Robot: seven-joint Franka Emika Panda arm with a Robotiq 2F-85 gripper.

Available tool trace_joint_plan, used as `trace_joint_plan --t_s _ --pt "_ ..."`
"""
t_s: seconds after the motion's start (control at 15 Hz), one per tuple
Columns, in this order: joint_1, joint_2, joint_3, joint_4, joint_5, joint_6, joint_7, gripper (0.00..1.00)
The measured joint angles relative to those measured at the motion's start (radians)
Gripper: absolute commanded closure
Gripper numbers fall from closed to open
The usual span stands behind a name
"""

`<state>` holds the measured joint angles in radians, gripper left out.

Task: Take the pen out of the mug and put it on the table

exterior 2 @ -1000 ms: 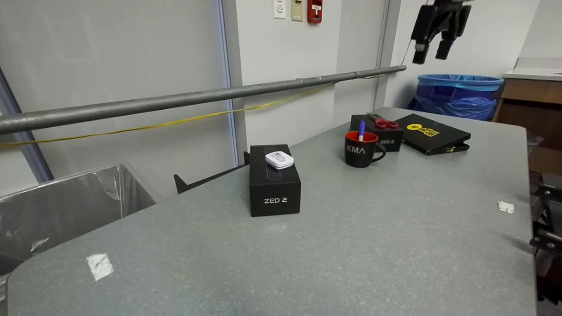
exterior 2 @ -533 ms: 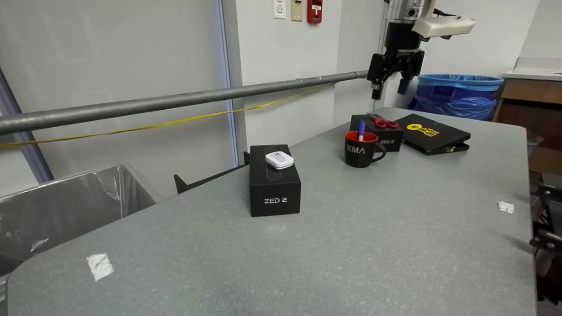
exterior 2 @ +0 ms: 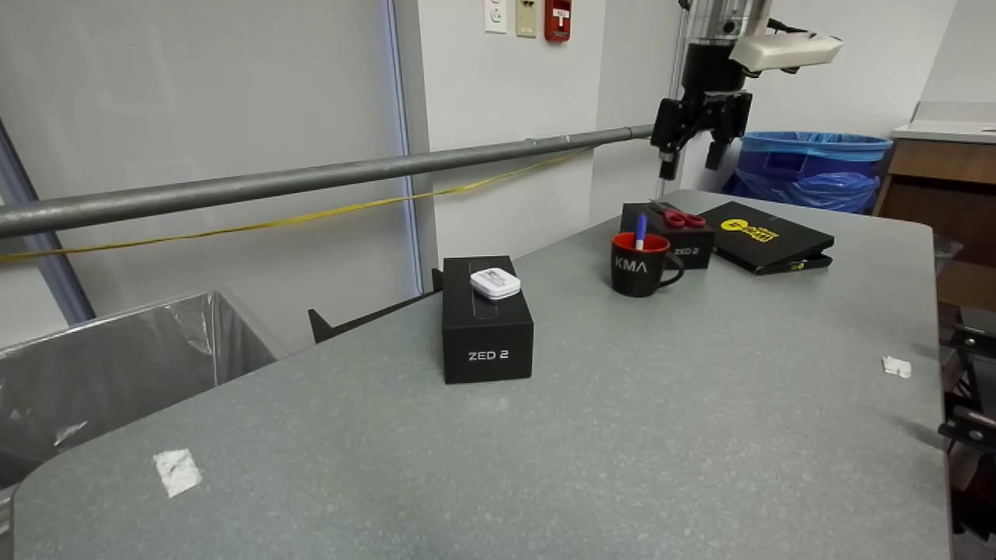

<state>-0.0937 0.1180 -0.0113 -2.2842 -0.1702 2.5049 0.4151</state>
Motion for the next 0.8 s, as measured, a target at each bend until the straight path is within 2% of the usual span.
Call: trace_joint_plan --t_s 0.4,0.8 --pt "0.028 0.136 -0.056 0.065 -0.001 0.064 0.025 0.00" --pt "0.093 0.263 -0.139 0.146 -0.001 0.152 0.089 0.00"
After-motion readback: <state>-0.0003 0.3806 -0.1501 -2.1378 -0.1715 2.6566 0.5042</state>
